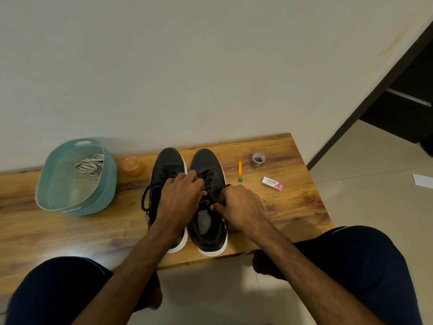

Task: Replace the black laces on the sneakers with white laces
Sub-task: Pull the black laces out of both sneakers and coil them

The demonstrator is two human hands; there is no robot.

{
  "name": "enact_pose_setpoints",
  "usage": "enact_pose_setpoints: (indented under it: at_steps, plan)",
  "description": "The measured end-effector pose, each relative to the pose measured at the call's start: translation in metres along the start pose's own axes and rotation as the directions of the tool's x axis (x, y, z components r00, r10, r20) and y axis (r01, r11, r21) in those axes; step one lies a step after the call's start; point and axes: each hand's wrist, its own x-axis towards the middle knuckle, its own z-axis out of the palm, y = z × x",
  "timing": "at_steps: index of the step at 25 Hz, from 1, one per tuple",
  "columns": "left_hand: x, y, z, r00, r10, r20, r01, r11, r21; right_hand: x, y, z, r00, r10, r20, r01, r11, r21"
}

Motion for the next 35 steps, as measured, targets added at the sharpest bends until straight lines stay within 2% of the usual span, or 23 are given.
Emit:
enact_pose_setpoints:
  at_steps: [3, 6, 8, 9, 10, 12, 13, 15, 19, 22, 26, 28, 33, 35]
  plan:
    - [0.002, -0.002, -0.010, 0.998, -0.022, -0.055, 0.019, 0.998, -0.058, 0.000, 0.001, -0.001, 1.000, 0.008, -0.007, -0.008, 1.000, -0.009]
    - [0.005, -0.035, -0.030, 0.950, -0.214, -0.229, 0.174, 0.968, -0.182, 0.000, 0.005, -0.005, 0.999, 0.034, -0.019, -0.034, 0.999, -0.008]
    - [0.002, -0.063, -0.037, 0.917, -0.337, -0.212, 0.294, 0.932, -0.211, 0.001, 0.006, -0.005, 0.999, 0.034, -0.023, -0.035, 0.999, -0.005]
    - [0.000, -0.068, -0.035, 0.925, -0.340, -0.170, 0.312, 0.934, -0.173, 0.001, 0.005, -0.005, 0.999, 0.032, -0.021, -0.032, 0.999, -0.002]
    - [-0.001, -0.066, -0.031, 0.949, -0.287, -0.132, 0.271, 0.954, -0.128, 0.002, 0.003, -0.005, 0.999, 0.027, -0.020, -0.027, 1.000, 0.003]
    - [0.001, -0.042, -0.020, 0.997, -0.038, -0.065, 0.033, 0.996, -0.078, 0.002, 0.002, -0.003, 1.000, 0.019, -0.005, -0.019, 1.000, 0.013]
    - [0.002, -0.026, -0.013, 0.997, 0.074, -0.016, -0.075, 0.996, -0.058, 0.002, 0.002, -0.003, 1.000, 0.016, -0.003, -0.016, 1.000, 0.010]
    - [0.005, 0.000, -0.002, 0.988, 0.153, 0.034, -0.151, 0.987, -0.048, 0.001, 0.002, -0.003, 1.000, 0.017, -0.020, -0.017, 1.000, -0.009]
    - [0.002, -0.002, -0.001, 0.999, 0.010, -0.046, -0.013, 0.997, -0.070, -0.001, 0.003, -0.006, 1.000, 0.015, -0.020, -0.015, 1.000, -0.018]
    - [0.005, -0.009, 0.000, 0.997, 0.078, -0.003, -0.078, 0.996, -0.032, -0.001, 0.002, -0.007, 1.000, 0.022, -0.016, -0.022, 1.000, -0.006]
    - [0.004, -0.004, -0.002, 0.993, 0.107, 0.059, -0.101, 0.990, -0.094, -0.001, 0.002, -0.005, 0.999, 0.021, -0.026, -0.021, 1.000, -0.011]
    - [0.004, -0.003, -0.005, 0.995, 0.078, 0.062, -0.069, 0.988, -0.137, -0.001, 0.002, -0.004, 0.999, 0.020, -0.026, -0.021, 1.000, -0.004]
    - [0.008, -0.039, -0.022, 0.995, -0.096, -0.003, 0.096, 0.995, -0.012, 0.000, 0.003, -0.004, 0.999, 0.028, -0.026, -0.027, 0.999, 0.018]
    - [0.006, -0.041, -0.023, 0.995, -0.094, 0.019, 0.095, 0.993, -0.072, 0.000, 0.003, -0.003, 0.999, 0.010, -0.034, -0.010, 1.000, 0.007]
